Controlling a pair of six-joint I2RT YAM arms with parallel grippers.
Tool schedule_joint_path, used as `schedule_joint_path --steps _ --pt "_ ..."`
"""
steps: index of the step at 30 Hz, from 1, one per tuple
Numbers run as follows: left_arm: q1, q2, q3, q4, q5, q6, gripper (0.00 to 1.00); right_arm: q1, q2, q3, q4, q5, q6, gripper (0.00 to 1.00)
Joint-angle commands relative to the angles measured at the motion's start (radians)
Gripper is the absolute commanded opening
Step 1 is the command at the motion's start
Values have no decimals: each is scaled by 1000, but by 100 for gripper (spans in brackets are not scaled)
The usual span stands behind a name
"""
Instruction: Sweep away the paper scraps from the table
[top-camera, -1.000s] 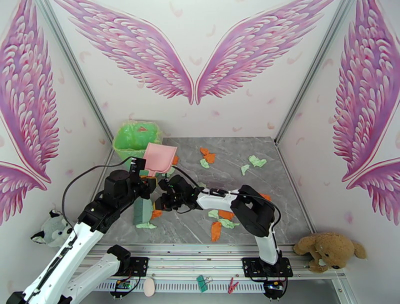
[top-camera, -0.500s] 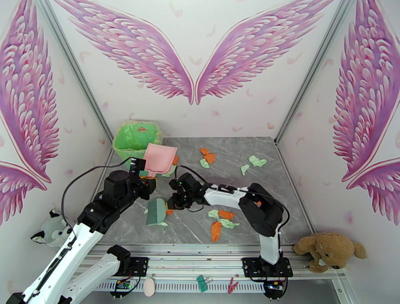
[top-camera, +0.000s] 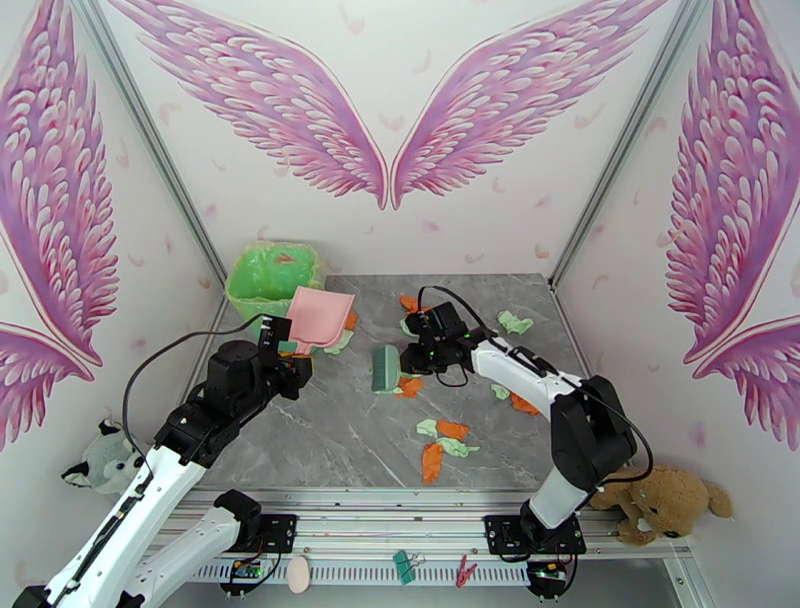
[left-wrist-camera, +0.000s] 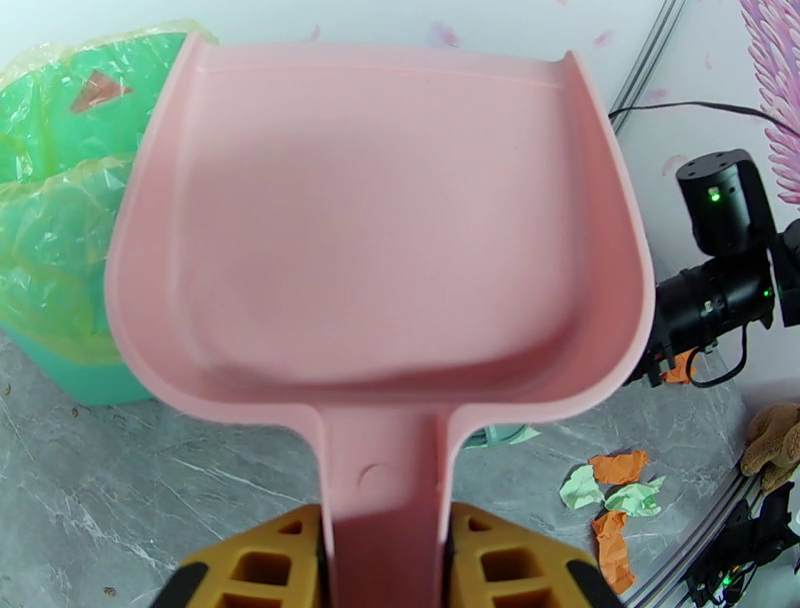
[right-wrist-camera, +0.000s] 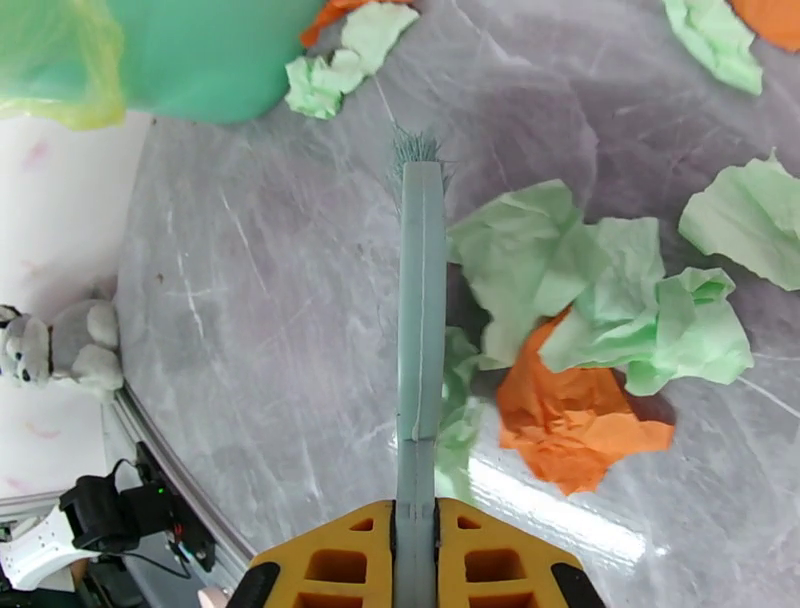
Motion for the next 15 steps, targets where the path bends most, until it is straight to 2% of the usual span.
schedule_joint_path --steps 1,5,8,12,15 --pt "5 -6 -2 15 11 5 0 5 -39 40 42 -65 45 0" --pt "5 -5 -6 25 9 4 0 5 38 84 198 -141 205 0" --pt "5 -5 -6 20 12 3 0 2 140 152 318 -153 322 0" --pt "5 -6 -6 13 10 5 0 -9 334 313 421 -194 467 0" --pt "6 -6 -6 13 20 3 0 -11 472 451 417 -201 531 0"
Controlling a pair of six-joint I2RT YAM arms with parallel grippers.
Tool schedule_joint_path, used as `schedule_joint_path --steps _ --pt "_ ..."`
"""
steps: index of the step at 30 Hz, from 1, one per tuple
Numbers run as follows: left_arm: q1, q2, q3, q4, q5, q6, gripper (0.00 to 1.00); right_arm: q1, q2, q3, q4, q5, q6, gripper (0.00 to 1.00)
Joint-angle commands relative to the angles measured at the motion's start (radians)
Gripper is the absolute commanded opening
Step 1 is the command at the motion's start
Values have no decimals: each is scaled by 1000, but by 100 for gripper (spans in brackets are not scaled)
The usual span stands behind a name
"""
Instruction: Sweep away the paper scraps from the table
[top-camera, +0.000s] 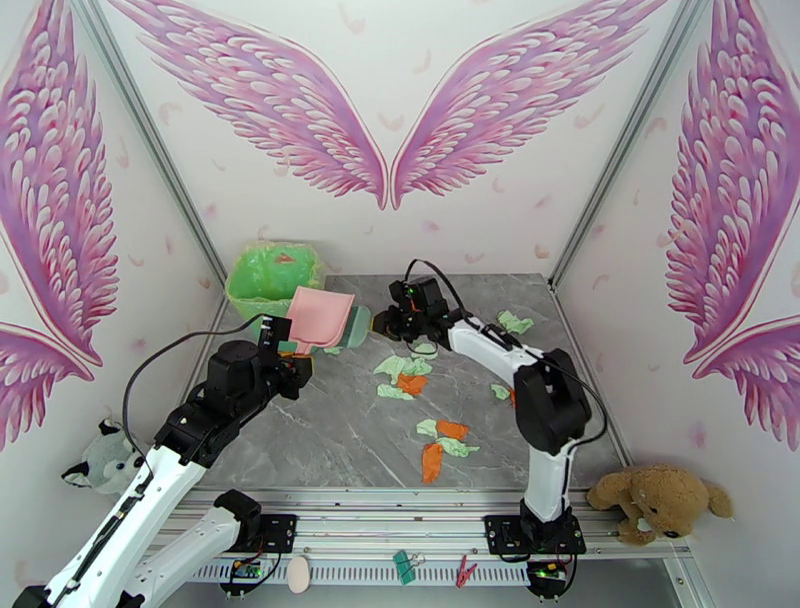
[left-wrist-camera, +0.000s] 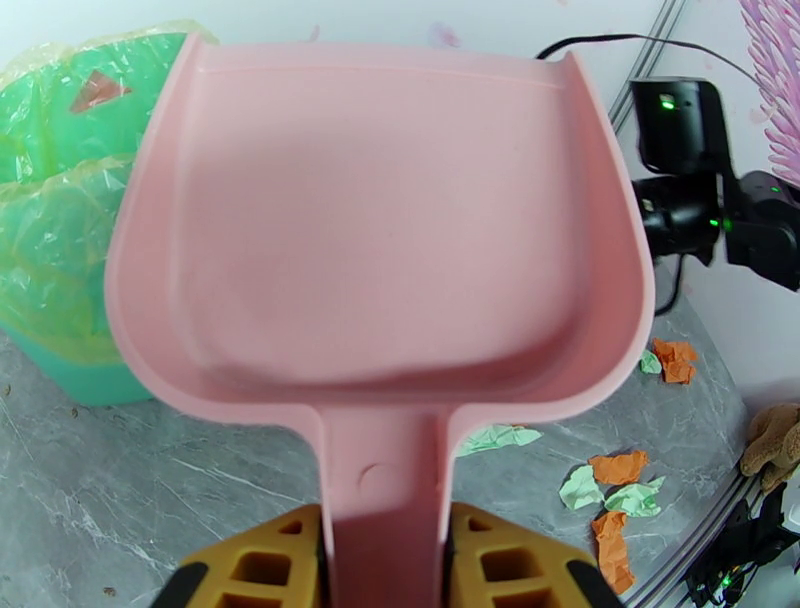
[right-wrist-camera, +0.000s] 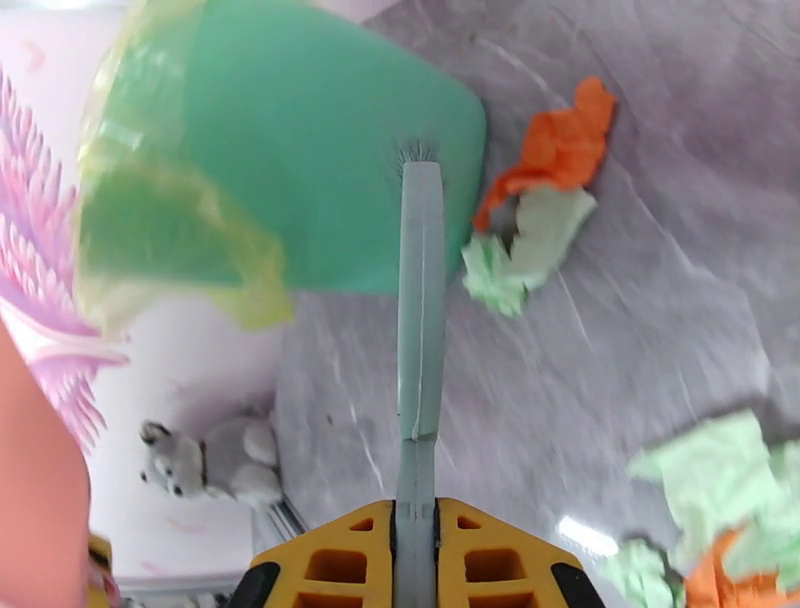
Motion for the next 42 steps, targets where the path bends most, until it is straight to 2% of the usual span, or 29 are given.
schedule_joint_path --steps 1,5,9,16,27,33,38,42 --pt "5 -9 -8 12 20 1 0 -10 129 143 68 -48 142 0" --pt "5 -15 -15 9 19 0 0 -16 251 258 55 -60 189 0" --pt "6 -17 -17 11 24 0 0 -21 287 270 -6 -39 157 0" --pt "5 -15 -23 24 24 1 0 -61 248 82 -14 -58 96 0" --pt "6 -5 -23 32 31 0 0 -248 -72 -355 -79 -48 -127 0" --pt "7 0 -21 30 35 2 0 -305 -278 -507 -145 -9 -219 0" --pt "7 3 -21 33 40 0 0 -317 -455 -555 -194 -6 -242 0" --pt "6 12 -22 40 41 0 0 -316 -538 -498 -233 18 -225 0"
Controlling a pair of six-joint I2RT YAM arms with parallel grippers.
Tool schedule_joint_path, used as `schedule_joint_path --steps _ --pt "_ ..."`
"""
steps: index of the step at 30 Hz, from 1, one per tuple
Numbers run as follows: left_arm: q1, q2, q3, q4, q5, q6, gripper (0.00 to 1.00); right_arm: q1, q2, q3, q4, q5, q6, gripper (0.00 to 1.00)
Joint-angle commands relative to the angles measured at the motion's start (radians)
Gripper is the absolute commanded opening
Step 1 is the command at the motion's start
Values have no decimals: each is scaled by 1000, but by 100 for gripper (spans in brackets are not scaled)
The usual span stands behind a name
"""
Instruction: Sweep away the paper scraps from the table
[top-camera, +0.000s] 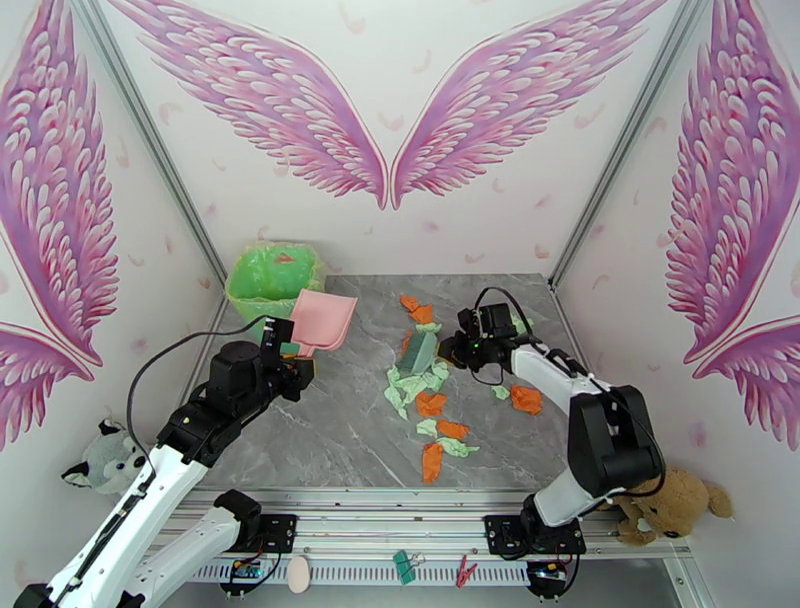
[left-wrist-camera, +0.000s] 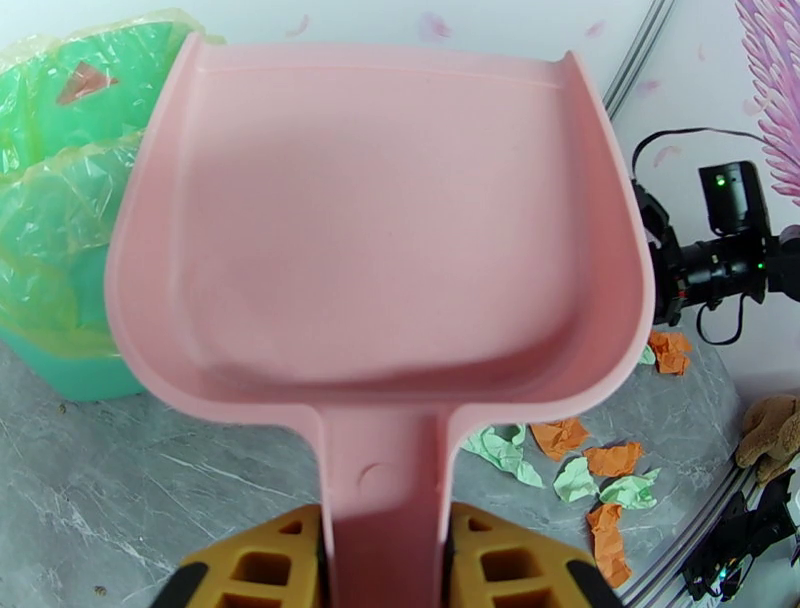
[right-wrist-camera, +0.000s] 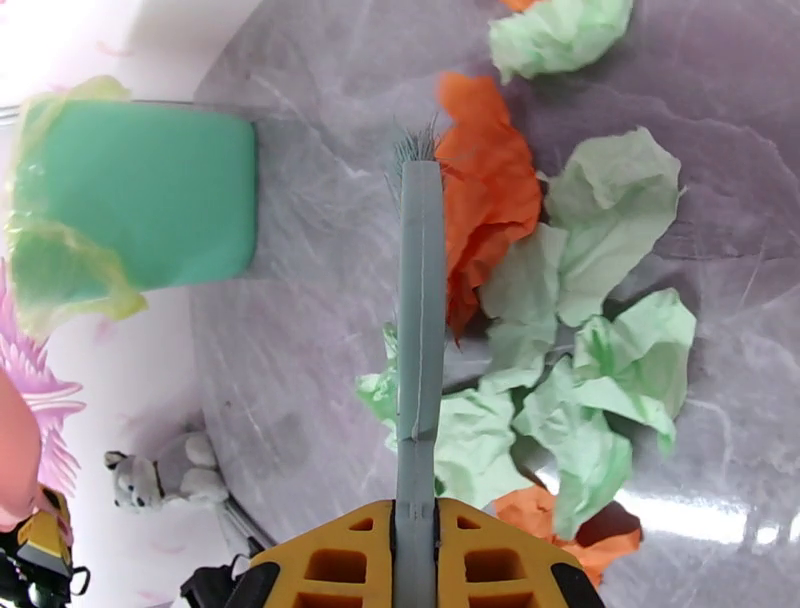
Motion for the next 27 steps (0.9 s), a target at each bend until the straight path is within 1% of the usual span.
schedule_joint_path --steps 1,4,7,10,12,15,18,20,22,27 --pt "5 7 -8 34 13 1 0 -5 -61 65 -48 52 -11 0" --pt "5 8 -11 39 12 -1 0 -12 -27 139 -14 104 29 0" --pt "5 8 -13 39 13 -2 0 -24 65 198 108 110 147 0" --pt "5 8 -15 34 18 -2 0 -25 198 265 273 121 286 0" --pt "5 8 -15 32 19 -3 0 -26 314 344 372 129 378 0" --pt "5 7 -15 27 17 -3 0 -25 462 483 407 172 455 0" --pt "5 2 -18 27 14 -4 0 -25 566 572 406 225 508 0" --pt "5 2 -19 27 14 -4 0 -25 603 589 399 241 534 0" --pt "4 0 -17 25 13 -4 0 -23 615 567 397 244 555 0" --pt "5 0 -21 37 24 -7 0 -25 572 412 404 241 542 0"
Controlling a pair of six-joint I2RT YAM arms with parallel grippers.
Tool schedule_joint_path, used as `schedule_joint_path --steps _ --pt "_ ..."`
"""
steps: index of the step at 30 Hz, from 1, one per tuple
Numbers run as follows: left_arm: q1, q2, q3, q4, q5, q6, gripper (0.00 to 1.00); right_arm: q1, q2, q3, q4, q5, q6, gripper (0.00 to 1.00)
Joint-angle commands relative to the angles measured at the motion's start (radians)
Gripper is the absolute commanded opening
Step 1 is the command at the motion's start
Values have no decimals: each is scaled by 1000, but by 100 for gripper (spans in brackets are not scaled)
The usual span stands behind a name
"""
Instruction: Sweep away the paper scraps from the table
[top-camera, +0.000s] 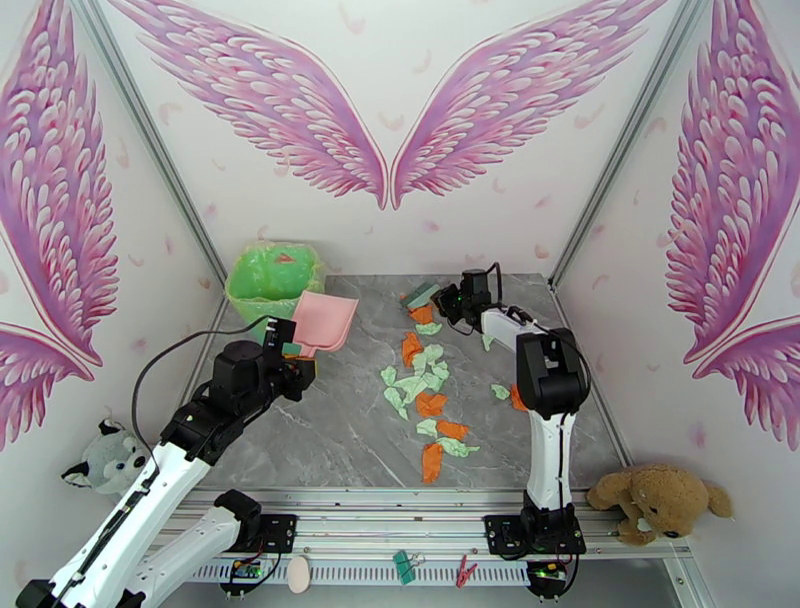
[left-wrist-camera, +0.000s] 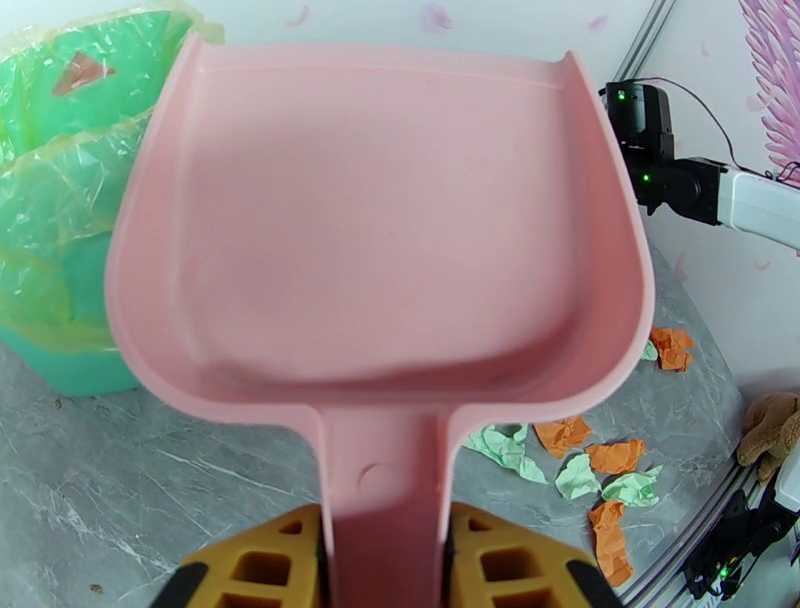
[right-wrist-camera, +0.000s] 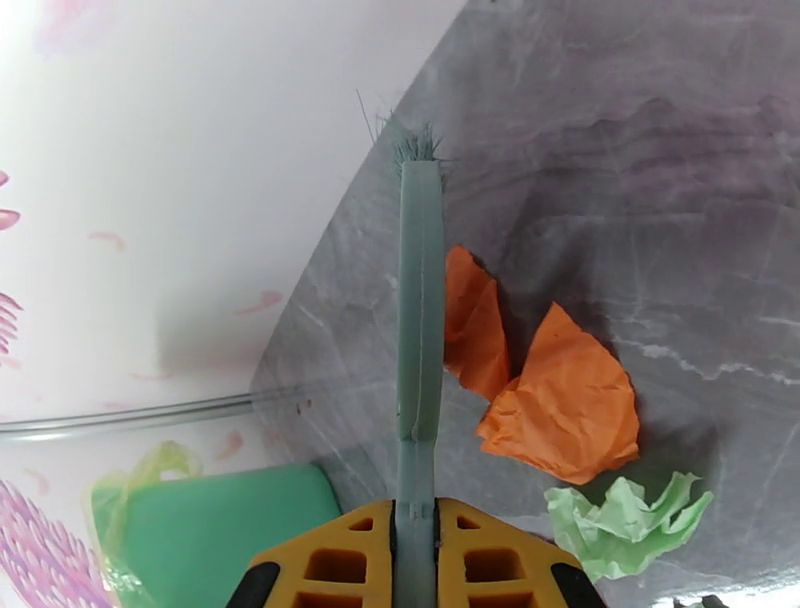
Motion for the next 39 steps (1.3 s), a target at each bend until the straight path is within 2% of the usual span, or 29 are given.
schedule_joint_path --steps 1,11,17,21,23,28,32,35,39 --pt "5 -9 -11 33 23 -3 0 -7 -41 -110 33 6 27 0" --pt "5 -9 -12 28 32 -3 0 -47 -229 -517 194 -107 17 0" --pt "1 -10 -12 25 31 -3 0 -69 -424 -742 184 -143 -64 0" --pt "3 -4 -12 34 29 -3 0 -102 -577 -812 137 -181 -146 0" --pt "3 3 -10 36 29 -2 0 -109 -668 -802 53 -178 -220 0" --pt "3 8 -9 31 25 0 0 -104 -933 -716 -314 -88 -469 0" --pt "2 10 -12 37 21 -2 0 -102 -1116 -694 -576 -32 -601 0" --pt "3 22 -14 50 21 -2 0 -99 -1225 -727 -706 -122 -654 0" --pt "1 58 -16 73 24 -2 0 -83 -1360 -811 -861 -267 -647 0"
